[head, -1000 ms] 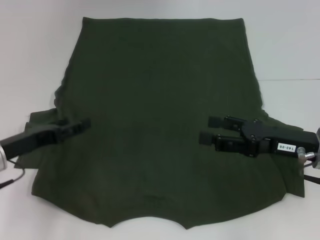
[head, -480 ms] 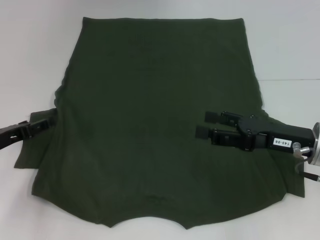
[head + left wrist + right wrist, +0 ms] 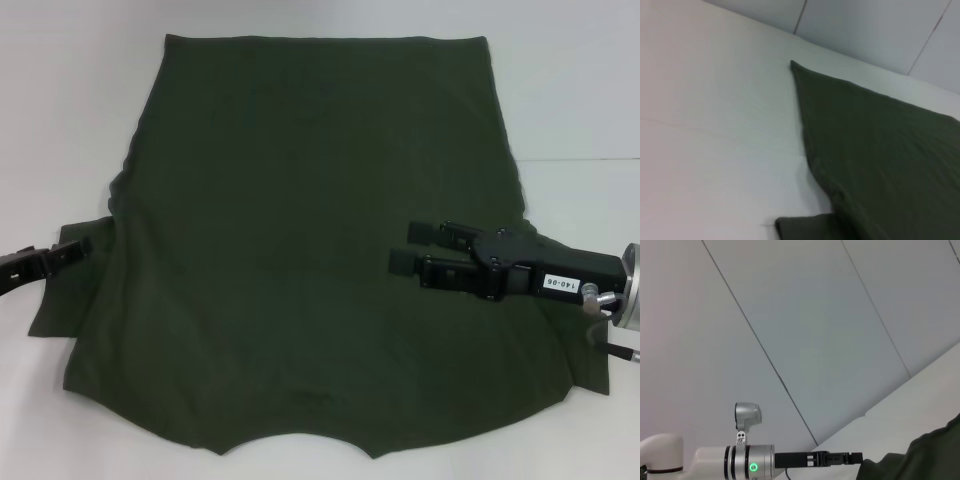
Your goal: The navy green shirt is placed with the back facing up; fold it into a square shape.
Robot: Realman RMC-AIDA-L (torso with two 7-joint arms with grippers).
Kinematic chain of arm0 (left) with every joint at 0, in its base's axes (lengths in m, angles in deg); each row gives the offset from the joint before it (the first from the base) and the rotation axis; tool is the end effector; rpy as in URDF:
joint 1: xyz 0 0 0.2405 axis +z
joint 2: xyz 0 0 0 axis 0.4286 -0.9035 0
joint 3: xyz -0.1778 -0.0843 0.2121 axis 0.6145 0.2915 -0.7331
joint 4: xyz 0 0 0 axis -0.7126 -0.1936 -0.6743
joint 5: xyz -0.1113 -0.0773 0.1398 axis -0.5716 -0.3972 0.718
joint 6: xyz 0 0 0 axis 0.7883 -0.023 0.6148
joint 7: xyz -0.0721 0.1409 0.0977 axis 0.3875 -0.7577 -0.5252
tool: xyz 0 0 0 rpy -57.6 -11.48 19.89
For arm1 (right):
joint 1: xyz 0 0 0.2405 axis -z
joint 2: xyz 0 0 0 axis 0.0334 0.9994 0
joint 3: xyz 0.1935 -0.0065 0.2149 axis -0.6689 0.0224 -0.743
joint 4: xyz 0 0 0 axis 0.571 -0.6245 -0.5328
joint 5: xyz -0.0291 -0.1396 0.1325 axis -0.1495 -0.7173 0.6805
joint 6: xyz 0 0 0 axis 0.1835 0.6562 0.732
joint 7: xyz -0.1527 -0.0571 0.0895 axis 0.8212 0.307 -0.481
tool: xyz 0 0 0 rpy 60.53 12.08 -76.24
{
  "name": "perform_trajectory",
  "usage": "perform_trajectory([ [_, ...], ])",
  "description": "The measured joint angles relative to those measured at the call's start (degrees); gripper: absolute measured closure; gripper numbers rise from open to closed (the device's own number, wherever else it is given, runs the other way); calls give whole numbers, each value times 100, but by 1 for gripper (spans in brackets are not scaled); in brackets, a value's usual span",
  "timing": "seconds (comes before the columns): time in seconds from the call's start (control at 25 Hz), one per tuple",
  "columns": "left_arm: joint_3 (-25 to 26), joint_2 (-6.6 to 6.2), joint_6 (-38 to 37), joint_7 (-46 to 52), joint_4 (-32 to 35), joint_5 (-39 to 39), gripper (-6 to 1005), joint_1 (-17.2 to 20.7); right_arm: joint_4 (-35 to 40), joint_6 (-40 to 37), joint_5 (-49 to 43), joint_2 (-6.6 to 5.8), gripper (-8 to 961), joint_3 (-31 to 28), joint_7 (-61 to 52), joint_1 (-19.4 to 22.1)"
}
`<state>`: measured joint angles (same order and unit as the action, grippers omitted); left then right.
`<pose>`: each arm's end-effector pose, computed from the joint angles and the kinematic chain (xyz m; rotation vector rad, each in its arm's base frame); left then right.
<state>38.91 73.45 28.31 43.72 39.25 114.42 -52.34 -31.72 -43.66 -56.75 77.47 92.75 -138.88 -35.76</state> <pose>-0.3812 0.4187 0.0067 -1.7953 -1.2673 -0.5456 0.2118 0.3634 -0.0457 -2.6392 0.8965 1.0865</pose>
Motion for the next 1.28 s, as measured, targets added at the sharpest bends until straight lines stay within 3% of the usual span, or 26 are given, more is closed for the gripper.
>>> perform_trajectory([
  [0.6, -1, 58, 312, -70, -327, 442, 52, -283, -3, 16, -3, 4, 41, 0, -51, -2],
  [1.28, 11, 62, 442, -69, -310, 538, 51, -229, -12, 23, 12, 4, 42, 0, -52, 0],
])
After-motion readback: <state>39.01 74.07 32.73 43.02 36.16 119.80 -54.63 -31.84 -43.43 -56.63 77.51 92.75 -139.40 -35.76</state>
